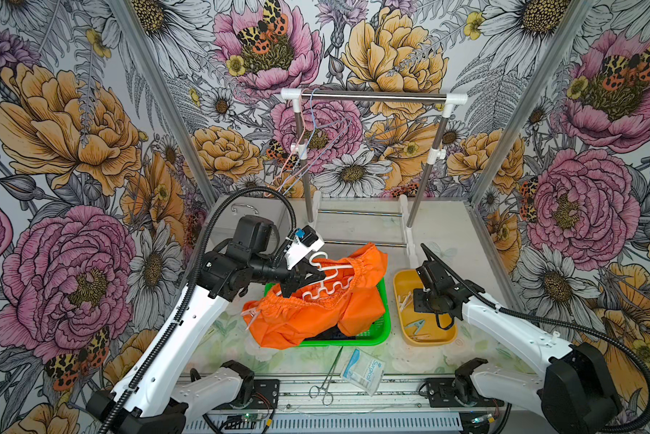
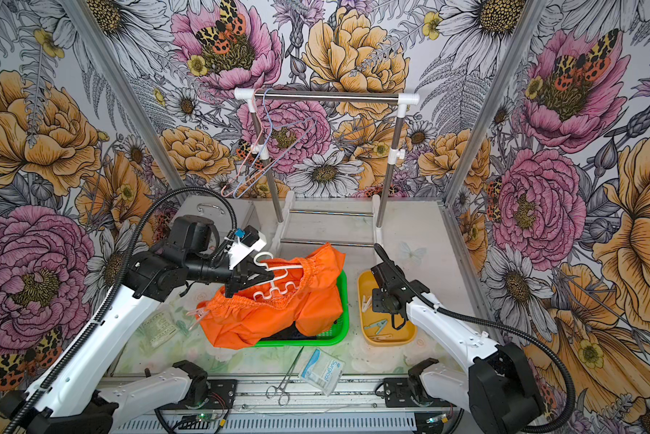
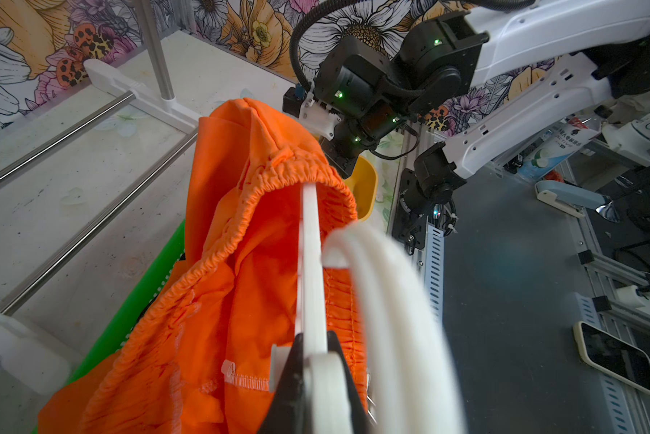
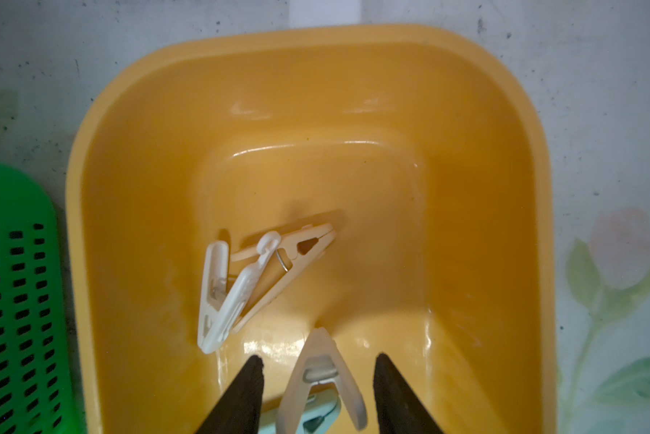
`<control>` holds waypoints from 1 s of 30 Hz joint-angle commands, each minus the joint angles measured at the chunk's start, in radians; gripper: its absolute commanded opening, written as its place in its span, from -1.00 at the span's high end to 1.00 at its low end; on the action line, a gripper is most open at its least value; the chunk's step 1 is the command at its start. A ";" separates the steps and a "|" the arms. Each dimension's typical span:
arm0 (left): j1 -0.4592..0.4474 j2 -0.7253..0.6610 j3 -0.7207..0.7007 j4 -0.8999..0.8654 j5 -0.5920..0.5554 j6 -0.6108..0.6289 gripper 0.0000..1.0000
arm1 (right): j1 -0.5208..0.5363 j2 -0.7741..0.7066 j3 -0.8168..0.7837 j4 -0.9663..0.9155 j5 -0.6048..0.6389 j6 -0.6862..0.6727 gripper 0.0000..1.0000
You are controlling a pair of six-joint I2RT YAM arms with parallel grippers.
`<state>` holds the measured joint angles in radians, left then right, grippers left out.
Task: Remove the clothespins securing shorts to the hanger
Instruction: Place the clothespin in the storage box.
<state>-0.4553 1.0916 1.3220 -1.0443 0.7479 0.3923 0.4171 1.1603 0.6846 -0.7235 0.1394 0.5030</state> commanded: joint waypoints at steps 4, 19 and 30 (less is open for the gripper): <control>-0.005 -0.009 0.017 0.006 0.001 -0.003 1.00 | -0.009 -0.047 0.050 0.002 -0.056 -0.034 -0.13; -0.006 0.035 0.038 0.003 -0.025 0.031 1.00 | -0.007 -0.226 0.320 0.021 -0.368 -0.285 -0.36; -0.061 0.147 0.156 0.003 0.009 0.158 1.00 | 0.042 -0.259 0.430 0.236 -0.745 -0.400 0.07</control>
<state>-0.5011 1.2232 1.4273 -1.0512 0.7395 0.4831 0.4297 0.8742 1.0660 -0.5510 -0.4774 0.1734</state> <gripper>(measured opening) 0.090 0.462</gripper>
